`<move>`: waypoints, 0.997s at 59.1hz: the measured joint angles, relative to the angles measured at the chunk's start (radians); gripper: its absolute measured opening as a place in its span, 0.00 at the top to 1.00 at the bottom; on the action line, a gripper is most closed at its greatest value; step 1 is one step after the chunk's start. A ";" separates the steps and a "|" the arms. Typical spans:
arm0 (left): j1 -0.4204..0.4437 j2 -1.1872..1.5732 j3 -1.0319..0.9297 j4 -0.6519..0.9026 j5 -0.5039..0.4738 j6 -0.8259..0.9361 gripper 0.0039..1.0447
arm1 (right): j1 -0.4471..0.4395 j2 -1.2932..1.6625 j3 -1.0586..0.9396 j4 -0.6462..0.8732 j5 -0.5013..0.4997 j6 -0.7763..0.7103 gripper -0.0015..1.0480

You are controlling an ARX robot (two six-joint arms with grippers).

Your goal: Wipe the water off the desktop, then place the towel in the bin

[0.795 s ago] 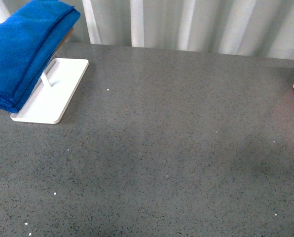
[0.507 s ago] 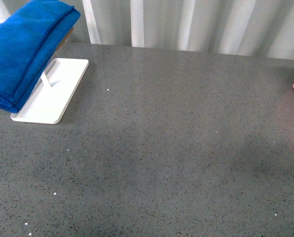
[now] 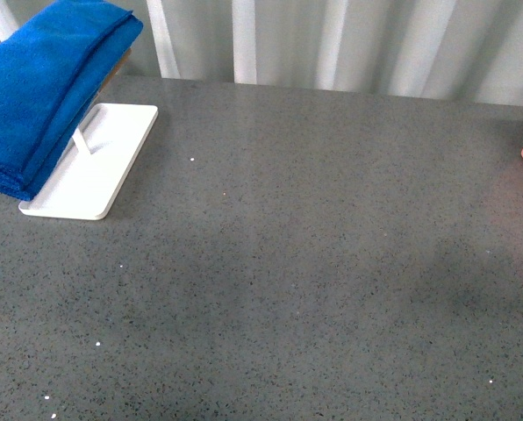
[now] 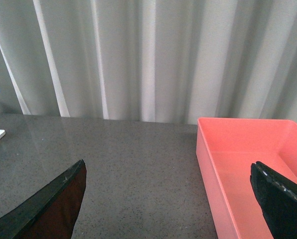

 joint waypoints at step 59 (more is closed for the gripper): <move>0.053 1.474 0.943 0.200 0.262 0.151 0.06 | 0.001 -0.001 0.000 0.000 0.000 0.000 0.07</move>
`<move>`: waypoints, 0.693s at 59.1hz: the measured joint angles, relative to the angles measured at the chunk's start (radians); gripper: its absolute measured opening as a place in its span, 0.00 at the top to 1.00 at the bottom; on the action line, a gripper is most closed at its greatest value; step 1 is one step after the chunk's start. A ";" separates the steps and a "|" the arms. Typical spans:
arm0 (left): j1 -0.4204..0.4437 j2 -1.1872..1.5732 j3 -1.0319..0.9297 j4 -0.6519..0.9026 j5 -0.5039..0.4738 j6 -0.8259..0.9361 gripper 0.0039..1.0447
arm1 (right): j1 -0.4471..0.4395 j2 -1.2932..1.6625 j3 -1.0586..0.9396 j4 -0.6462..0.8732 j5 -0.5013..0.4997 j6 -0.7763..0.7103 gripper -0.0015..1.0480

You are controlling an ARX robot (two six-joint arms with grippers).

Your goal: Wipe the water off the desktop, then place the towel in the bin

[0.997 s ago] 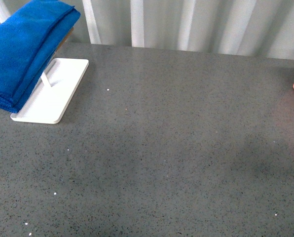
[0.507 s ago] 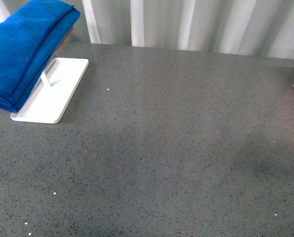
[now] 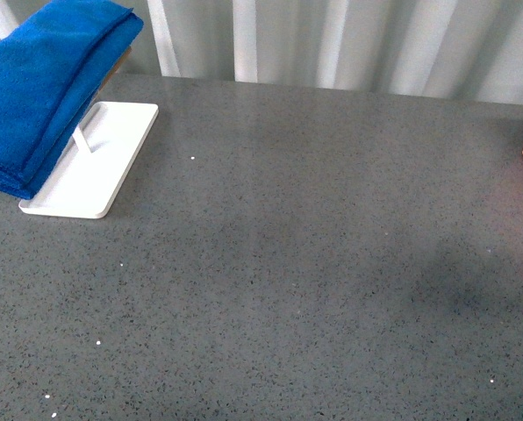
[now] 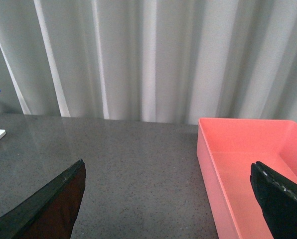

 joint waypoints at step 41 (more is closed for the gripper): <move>-0.033 0.597 0.606 -0.298 -0.333 0.175 0.06 | 0.000 0.000 0.000 0.000 0.000 0.000 0.07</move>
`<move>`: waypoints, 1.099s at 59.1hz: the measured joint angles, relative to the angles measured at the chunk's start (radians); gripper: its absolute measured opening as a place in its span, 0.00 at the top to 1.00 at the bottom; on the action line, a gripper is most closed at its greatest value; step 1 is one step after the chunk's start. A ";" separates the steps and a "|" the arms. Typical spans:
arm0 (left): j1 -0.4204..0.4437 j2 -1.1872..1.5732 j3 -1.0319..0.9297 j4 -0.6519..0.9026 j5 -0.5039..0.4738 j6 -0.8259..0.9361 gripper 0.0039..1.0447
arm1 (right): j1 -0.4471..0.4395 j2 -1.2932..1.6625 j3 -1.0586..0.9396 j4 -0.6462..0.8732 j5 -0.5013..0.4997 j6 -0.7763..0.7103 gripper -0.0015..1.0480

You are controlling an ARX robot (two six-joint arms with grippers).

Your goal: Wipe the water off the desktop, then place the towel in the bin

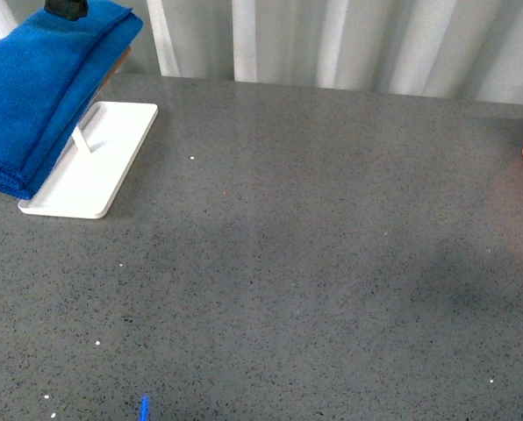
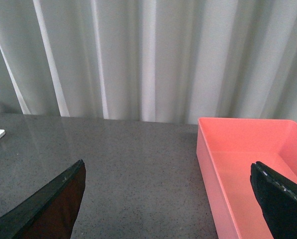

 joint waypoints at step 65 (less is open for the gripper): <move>0.012 0.113 0.088 -0.109 0.045 -0.116 0.39 | 0.000 0.000 0.000 0.000 0.000 0.000 0.07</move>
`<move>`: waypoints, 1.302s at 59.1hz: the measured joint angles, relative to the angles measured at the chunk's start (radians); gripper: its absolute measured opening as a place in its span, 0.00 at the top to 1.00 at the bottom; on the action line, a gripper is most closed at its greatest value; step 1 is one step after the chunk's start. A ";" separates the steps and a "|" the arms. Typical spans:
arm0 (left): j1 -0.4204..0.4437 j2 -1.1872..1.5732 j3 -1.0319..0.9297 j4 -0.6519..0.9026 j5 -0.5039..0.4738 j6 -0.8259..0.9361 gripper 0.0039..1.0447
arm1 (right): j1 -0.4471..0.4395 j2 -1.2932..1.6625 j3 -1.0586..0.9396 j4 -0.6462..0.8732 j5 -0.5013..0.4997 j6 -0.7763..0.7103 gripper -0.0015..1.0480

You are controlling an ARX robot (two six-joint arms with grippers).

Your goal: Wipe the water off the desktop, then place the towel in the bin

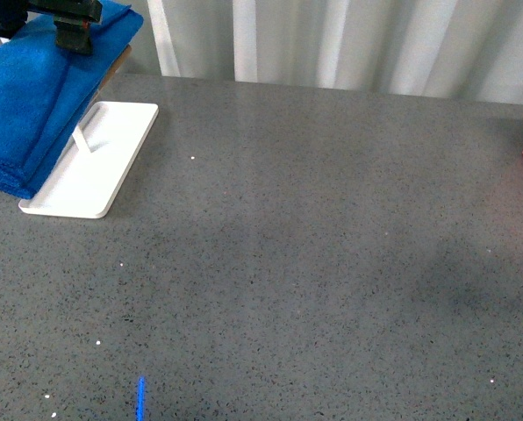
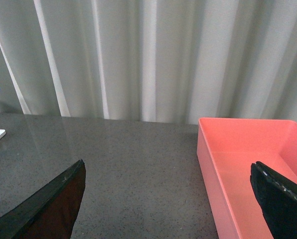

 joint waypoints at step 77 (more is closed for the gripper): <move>-0.325 -0.496 -0.332 0.222 0.246 -0.187 0.96 | 0.000 0.000 0.000 0.000 0.000 0.000 0.07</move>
